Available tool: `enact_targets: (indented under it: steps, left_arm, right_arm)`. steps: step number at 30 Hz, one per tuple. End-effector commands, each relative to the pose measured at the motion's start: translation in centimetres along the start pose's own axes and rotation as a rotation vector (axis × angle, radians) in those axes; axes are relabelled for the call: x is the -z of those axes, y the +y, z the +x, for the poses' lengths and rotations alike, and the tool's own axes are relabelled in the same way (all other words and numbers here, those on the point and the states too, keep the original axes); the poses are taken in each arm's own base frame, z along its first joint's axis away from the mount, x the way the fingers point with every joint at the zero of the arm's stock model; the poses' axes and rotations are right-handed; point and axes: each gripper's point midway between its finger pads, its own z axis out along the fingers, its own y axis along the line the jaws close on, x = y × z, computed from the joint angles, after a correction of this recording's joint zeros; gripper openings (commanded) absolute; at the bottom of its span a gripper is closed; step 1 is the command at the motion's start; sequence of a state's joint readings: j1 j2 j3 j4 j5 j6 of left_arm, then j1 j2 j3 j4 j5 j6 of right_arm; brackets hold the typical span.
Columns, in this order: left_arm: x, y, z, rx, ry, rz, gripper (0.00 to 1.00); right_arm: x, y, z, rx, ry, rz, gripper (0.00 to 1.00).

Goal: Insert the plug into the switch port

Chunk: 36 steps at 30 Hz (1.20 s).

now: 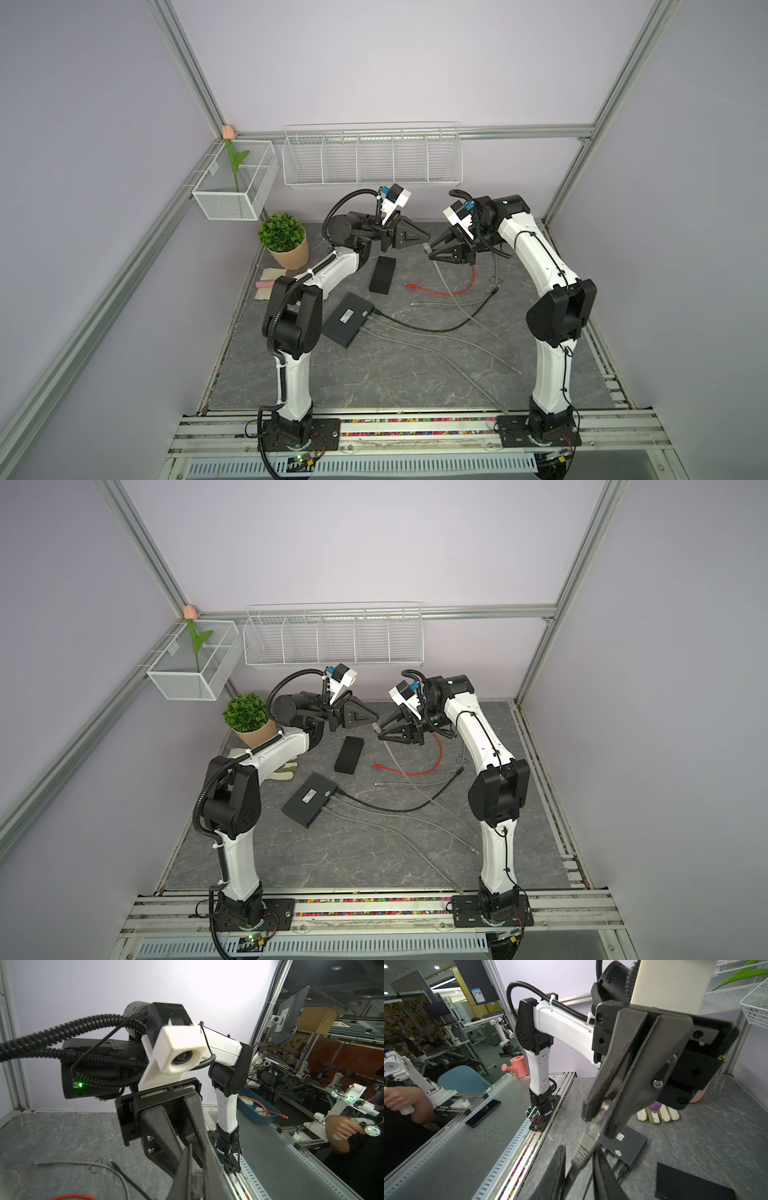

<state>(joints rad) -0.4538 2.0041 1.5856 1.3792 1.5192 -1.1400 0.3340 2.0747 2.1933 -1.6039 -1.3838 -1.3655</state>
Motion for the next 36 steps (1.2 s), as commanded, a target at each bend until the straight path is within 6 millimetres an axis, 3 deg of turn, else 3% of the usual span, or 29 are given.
enact_targets:
  steps: [1, 3, 4, 6, 8, 10, 13, 15, 17, 21, 23, 27, 31, 36]
  left_arm:
    - [0.0, -0.5, -1.1, -0.047, -0.008, 0.000, 0.00]
    - [-0.1, -0.6, -1.3, -0.048, -0.010, 0.000, 0.00]
    - [0.0, -0.6, -1.5, -0.046, -0.011, 0.000, 0.08]
    - [0.1, -0.6, -1.8, -0.037, -0.019, -0.005, 0.49]
    - [0.7, -0.4, -2.6, -0.034, -0.054, -0.029, 0.63]
    - [1.8, 0.1, -3.6, -0.031, -0.116, -0.073, 0.99]
    - [4.9, 1.0, -5.9, -0.022, -0.261, -0.176, 0.99]
    - [6.3, 1.1, -6.5, -0.010, -0.320, -0.220, 0.99]
    - [6.6, 0.8, -6.4, -0.005, -0.329, -0.235, 0.99]
    - [8.2, 1.8, -5.1, 0.051, -0.387, -0.344, 0.99]
    - [9.2, 3.8, -4.0, 0.066, -0.397, -0.482, 0.99]
    - [12.7, 9.6, -0.5, 0.185, -0.321, -0.965, 0.99]
    - [11.5, 9.4, -0.9, 0.233, -0.381, -0.862, 1.00]
    - [8.0, 10.2, 1.2, 0.273, -0.333, -0.786, 0.92]
  right_arm:
    - [-0.7, 2.8, -0.6, -0.127, 0.001, -0.040, 0.21]
    - [-0.6, 3.1, -0.8, -0.106, 0.006, -0.038, 0.17]
    - [-0.5, 3.4, -0.9, -0.099, 0.008, -0.036, 0.16]
    - [-0.5, 4.1, -1.1, -0.070, 0.021, -0.034, 0.08]
    - [-0.4, 4.2, -1.2, -0.061, 0.046, -0.024, 0.07]
    - [-0.5, 3.9, -0.8, -0.065, 0.094, -0.004, 0.07]
    - [-1.1, 1.4, 1.0, -0.099, 0.215, 0.110, 0.07]
    - [-1.7, -1.9, 2.6, -0.072, 0.329, 0.333, 0.07]
    - [-1.4, -3.3, 1.7, 0.025, 0.320, 0.489, 0.07]
    - [1.4, -5.0, -1.1, 0.106, 0.260, 0.782, 0.07]
    - [2.7, -5.5, -1.8, 0.149, 0.244, 0.919, 0.07]
    - [3.8, -5.3, -2.8, 0.267, 0.217, 1.113, 0.07]
    - [4.5, -5.6, -3.0, 0.324, 0.228, 1.233, 0.07]
    - [4.3, -6.1, -3.3, 0.395, 0.247, 1.332, 0.07]
